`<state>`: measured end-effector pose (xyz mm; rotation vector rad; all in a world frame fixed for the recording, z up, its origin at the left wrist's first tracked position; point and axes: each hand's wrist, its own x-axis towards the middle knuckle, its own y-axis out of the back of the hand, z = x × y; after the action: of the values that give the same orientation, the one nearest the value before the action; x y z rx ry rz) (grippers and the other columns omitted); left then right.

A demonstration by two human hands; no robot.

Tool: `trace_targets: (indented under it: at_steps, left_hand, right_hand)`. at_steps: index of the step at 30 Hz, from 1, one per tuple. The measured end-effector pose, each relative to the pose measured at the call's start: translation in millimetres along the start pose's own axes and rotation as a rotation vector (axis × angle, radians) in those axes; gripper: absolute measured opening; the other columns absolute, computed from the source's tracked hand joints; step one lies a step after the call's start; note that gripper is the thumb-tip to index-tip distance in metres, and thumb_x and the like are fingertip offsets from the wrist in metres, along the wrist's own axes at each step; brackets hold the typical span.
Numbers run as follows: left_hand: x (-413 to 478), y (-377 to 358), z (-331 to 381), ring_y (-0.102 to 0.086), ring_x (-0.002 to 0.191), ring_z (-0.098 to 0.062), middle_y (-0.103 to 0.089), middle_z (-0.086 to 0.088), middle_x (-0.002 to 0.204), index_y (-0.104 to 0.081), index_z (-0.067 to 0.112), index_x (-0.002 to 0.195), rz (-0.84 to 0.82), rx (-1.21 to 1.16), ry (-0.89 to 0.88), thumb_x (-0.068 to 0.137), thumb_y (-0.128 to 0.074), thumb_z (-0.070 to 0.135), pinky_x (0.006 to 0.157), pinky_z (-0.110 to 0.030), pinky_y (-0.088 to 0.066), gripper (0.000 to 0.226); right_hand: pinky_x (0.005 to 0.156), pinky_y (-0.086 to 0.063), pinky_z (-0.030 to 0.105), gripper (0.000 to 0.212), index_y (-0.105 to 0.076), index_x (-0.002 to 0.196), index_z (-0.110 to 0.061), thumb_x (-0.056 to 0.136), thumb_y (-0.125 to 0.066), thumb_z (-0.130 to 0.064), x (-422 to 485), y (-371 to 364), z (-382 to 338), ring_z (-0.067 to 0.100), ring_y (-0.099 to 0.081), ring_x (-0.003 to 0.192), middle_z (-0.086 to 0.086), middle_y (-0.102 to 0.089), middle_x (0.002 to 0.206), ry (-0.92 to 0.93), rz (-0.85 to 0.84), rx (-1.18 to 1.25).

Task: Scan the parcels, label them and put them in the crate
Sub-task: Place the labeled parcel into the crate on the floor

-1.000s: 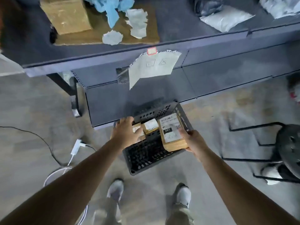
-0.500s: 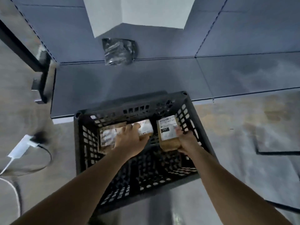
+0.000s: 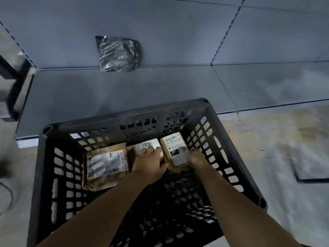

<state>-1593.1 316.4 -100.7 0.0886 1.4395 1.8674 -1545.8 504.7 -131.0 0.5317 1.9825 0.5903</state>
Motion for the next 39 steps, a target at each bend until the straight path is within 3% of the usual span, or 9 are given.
trace_targets:
  at_steps: [3,7,10,18,21,24,28,32,39]
  left_hand:
    - [4,-1,-1,-0.034,0.129,-0.028,-0.038,-0.008,0.139,-0.032,0.021,0.14,0.002,0.026,-0.013,0.09,-0.047,0.057,0.098,-0.042,-0.04,0.063]
    - [-18,29,5,-0.033,0.13,-0.027,-0.035,-0.006,0.142,-0.031,0.023,0.141,0.001,0.094,-0.007,0.089,-0.047,0.059,0.096,-0.042,-0.04,0.065]
    - [-49,83,17,-0.036,0.126,-0.027,-0.037,-0.006,0.137,-0.032,0.024,0.139,0.005,0.125,0.012,0.088,-0.05,0.059,0.094,-0.042,-0.042,0.065]
    - [-199,307,54,-0.035,0.131,-0.029,-0.037,-0.009,0.141,-0.033,0.022,0.143,0.118,0.056,0.186,0.086,-0.056,0.059,0.103,-0.046,-0.039,0.072]
    - [-273,408,69,-0.034,0.131,-0.031,-0.038,-0.012,0.142,-0.033,0.02,0.143,0.236,-0.003,0.29,0.084,-0.057,0.061,0.102,-0.048,-0.04,0.076]
    - [-358,496,80,-0.035,0.13,-0.032,-0.038,-0.012,0.142,-0.036,0.021,0.142,0.37,-0.014,0.405,0.081,-0.059,0.062,0.1,-0.049,-0.042,0.077]
    - [-462,578,80,-0.038,0.127,-0.035,-0.042,-0.011,0.138,-0.04,0.025,0.138,0.533,-0.016,0.532,0.079,-0.06,0.063,0.097,-0.048,-0.042,0.073]
    - [-542,624,66,-0.037,0.129,-0.033,-0.04,-0.01,0.14,-0.037,0.025,0.141,0.629,0.0,0.632,0.08,-0.059,0.065,0.098,-0.048,-0.043,0.076]
    - [-639,672,-5,-0.034,0.13,-0.032,-0.039,-0.008,0.14,-0.035,0.025,0.142,0.753,0.07,0.71,0.08,-0.058,0.067,0.097,-0.048,-0.043,0.079]
  right_hand:
    - [0.088,-0.041,0.033,0.048,-0.051,0.134,0.001,0.105,-0.039,-0.034,2,0,-6,0.035,-0.052,0.123,0.02,-0.054,0.135,-0.011,0.005,-0.043]
    - [0.097,-0.045,0.039,0.052,-0.053,0.133,-0.003,0.101,-0.044,-0.043,-28,16,-14,0.031,-0.056,0.116,0.017,-0.057,0.132,0.031,-0.062,0.01]
    - [0.1,-0.038,0.036,0.055,-0.044,0.143,-0.012,0.099,-0.045,-0.045,-76,42,-38,0.031,-0.048,0.127,0.012,-0.049,0.144,0.091,-0.062,-0.012]
    - [0.098,-0.048,0.041,0.066,-0.038,0.144,-0.027,0.089,-0.053,-0.06,-282,147,-164,0.023,-0.056,0.119,0.003,-0.046,0.147,0.367,-0.193,-0.11]
    - [0.087,-0.041,0.03,0.066,-0.038,0.144,-0.026,0.089,-0.056,-0.058,-382,186,-214,0.021,-0.054,0.116,0.006,-0.042,0.149,0.5,-0.25,-0.149]
    - [0.079,-0.041,0.029,0.068,-0.035,0.144,-0.031,0.088,-0.053,-0.065,-482,219,-260,0.025,-0.053,0.118,0.006,-0.045,0.146,0.63,-0.267,-0.273]
    - [0.104,-0.036,0.04,0.067,-0.034,0.147,-0.026,0.092,-0.054,-0.058,-593,245,-314,0.028,-0.043,0.134,0.007,-0.037,0.152,0.849,-0.27,-0.338]
    - [0.106,-0.036,0.04,0.067,-0.032,0.149,-0.021,0.093,-0.056,-0.051,-676,241,-359,0.028,-0.038,0.138,0.008,-0.036,0.153,1.018,-0.321,-0.393]
    - [0.107,-0.039,0.045,0.072,-0.029,0.15,-0.02,0.093,-0.055,-0.055,-788,178,-431,0.028,-0.039,0.137,0.009,-0.035,0.153,1.208,-0.254,-0.506]
